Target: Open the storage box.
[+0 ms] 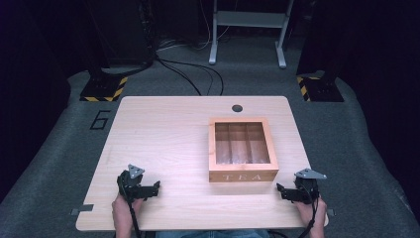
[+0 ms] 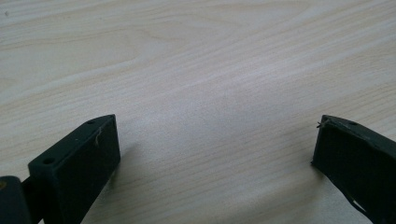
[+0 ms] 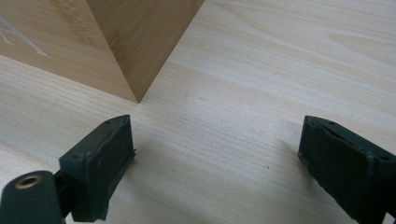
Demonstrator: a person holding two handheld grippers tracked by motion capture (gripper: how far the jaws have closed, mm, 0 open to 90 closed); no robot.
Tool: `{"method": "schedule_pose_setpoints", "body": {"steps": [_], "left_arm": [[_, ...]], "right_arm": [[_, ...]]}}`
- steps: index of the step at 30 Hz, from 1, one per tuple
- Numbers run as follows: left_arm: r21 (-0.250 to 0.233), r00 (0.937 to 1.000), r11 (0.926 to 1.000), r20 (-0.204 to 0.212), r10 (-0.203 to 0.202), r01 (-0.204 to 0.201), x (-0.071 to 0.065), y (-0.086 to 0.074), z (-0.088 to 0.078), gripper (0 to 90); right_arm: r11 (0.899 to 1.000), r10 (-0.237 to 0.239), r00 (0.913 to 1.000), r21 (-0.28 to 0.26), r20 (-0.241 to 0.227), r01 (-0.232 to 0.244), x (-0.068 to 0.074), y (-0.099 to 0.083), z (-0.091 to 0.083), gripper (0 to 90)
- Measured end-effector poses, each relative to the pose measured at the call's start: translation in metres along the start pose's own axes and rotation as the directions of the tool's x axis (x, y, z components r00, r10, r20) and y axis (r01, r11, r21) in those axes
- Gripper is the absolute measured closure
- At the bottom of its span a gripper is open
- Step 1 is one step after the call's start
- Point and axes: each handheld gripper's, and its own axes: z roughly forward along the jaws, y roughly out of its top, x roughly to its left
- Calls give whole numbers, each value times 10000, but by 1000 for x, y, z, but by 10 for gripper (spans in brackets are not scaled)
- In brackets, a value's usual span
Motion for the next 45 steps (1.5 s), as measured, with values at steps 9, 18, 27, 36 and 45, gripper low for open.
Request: {"method": "schedule_pose_setpoints", "body": {"steps": [9, 18, 27, 36, 45], "left_arm": [[-15, 10000, 10000, -13, -28, 28, 0, 0, 0, 4], [-14, 10000, 10000, -17, -22, 21, 0, 0, 0, 4], [-15, 10000, 10000, 4, -28, 28, 0, 0, 0, 4], [-10, 10000, 10000, -25, -2, 2, 0, 0, 0, 4], [-31, 10000, 10000, -50, 3, -3, 0, 0, 0, 4]], "right_arm": [[10000, 56, 10000, 12, 3, -56, 0, 0, 0, 99], [9997, 257, 9991, 54, -327, -256, -3, 1, -2, 75], [9979, -126, 9911, -650, -1324, 40, 7, 20, -19, 39], [9937, -646, 9851, -1006, -1595, 489, 20, 42, -19, 77], [9889, -918, 9820, -1307, -1653, 705, 27, 53, -17, 262]]}}
